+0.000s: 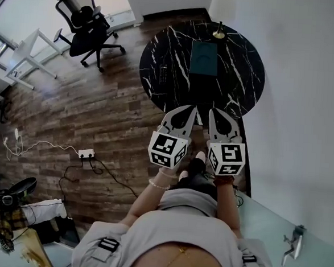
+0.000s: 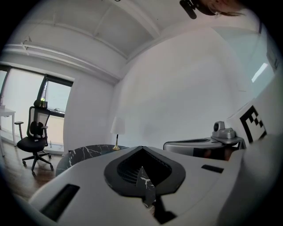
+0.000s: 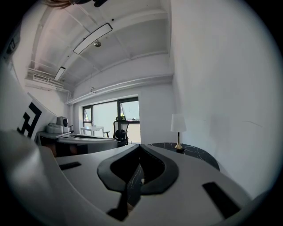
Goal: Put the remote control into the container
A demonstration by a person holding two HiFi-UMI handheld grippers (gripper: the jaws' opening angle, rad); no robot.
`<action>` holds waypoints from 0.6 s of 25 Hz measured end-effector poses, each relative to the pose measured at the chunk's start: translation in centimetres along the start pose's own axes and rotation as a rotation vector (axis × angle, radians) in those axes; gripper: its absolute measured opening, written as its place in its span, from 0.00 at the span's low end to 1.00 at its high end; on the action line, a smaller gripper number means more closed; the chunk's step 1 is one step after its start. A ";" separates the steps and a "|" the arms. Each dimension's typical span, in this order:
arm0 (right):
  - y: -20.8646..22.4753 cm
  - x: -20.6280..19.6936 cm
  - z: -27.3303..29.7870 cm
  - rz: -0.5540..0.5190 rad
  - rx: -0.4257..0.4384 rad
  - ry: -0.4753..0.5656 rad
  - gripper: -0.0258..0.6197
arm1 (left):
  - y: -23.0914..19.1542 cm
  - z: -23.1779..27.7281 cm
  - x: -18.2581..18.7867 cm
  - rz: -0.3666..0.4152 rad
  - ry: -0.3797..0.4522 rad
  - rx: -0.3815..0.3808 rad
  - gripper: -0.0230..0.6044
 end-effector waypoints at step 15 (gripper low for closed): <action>4.8 1.9 6.0 -0.005 0.079 -0.003 0.06 | -2.2 6.4 1.5 0.001 -0.019 0.072 0.04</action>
Point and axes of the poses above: the fingertips, and each gripper's own axes: z forward along the fingers, y to its right, x out of its top, the point moved 5 cm from there along -z, backward along the fingers, and after that the axes turned 1 degree about z, right-handed, at the moved point
